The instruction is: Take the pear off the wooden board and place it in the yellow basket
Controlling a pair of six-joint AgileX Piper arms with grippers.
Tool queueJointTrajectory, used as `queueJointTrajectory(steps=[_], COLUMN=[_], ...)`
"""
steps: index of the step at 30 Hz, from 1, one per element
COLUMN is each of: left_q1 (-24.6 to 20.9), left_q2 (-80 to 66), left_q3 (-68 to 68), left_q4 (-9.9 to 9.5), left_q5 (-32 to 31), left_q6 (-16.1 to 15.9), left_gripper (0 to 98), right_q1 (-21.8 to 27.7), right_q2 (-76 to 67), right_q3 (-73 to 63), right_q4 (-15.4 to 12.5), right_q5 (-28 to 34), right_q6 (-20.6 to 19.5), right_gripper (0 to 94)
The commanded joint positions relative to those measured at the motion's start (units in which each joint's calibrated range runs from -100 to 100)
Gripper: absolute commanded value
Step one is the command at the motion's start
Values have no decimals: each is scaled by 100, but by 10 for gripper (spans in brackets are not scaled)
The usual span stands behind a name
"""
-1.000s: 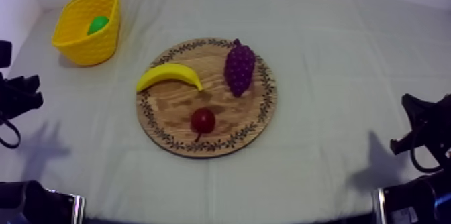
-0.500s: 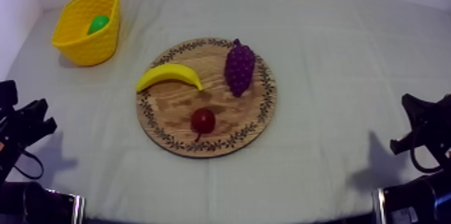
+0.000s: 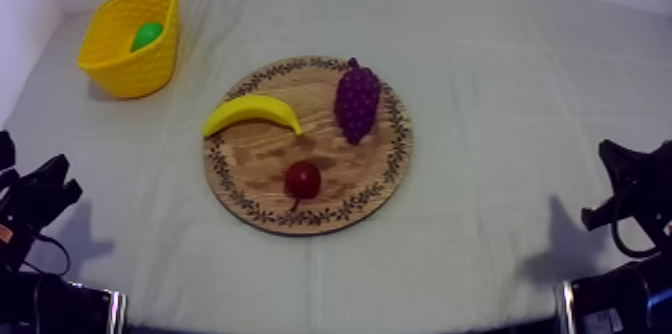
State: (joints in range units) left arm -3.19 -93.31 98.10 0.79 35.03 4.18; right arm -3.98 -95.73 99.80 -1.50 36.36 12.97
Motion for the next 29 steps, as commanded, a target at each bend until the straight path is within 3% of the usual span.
queueJointTrajectory(steps=[1, 12, 29], left_q1=[13, 173, 185], left_q2=[-87, -618, -643], left_q3=[-26, 26, 111], left_q4=[-143, -253, -262], left_q5=[157, 226, -26], left_q6=[297, 607, 532], left_gripper=[16, 1, 1], right_q1=[0, -7, -8], right_q2=[-3, -3, -3], right_q3=[-2, -2, -2], right_q4=[1, 1, 1], right_q5=[2, 2, 2], right_q6=[0, 0, 0], right_gripper=[4, 4, 4])
